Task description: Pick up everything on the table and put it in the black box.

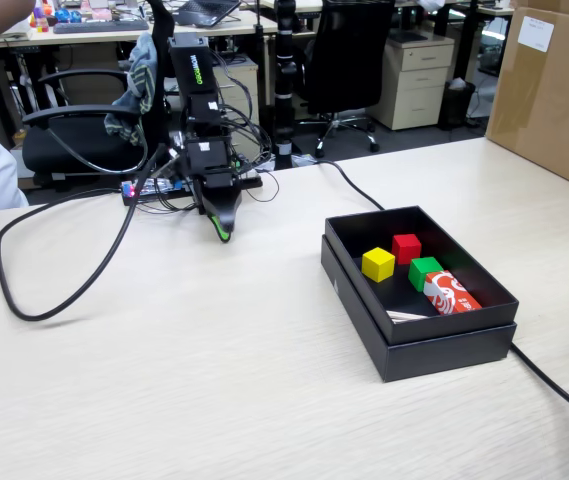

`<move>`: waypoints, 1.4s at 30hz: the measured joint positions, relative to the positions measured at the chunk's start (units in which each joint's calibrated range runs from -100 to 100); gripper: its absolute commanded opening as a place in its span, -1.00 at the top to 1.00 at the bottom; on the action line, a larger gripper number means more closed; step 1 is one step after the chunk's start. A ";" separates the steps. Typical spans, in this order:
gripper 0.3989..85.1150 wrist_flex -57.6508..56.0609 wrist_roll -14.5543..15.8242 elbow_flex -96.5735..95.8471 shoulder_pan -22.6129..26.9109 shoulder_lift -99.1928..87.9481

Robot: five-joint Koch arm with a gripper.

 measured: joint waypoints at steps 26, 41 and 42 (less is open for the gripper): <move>-0.15 21.99 -2.30 -13.24 0.20 -0.39; -0.15 22.07 -2.30 -13.24 0.15 -0.39; -0.15 21.99 -2.25 -13.24 0.20 -0.39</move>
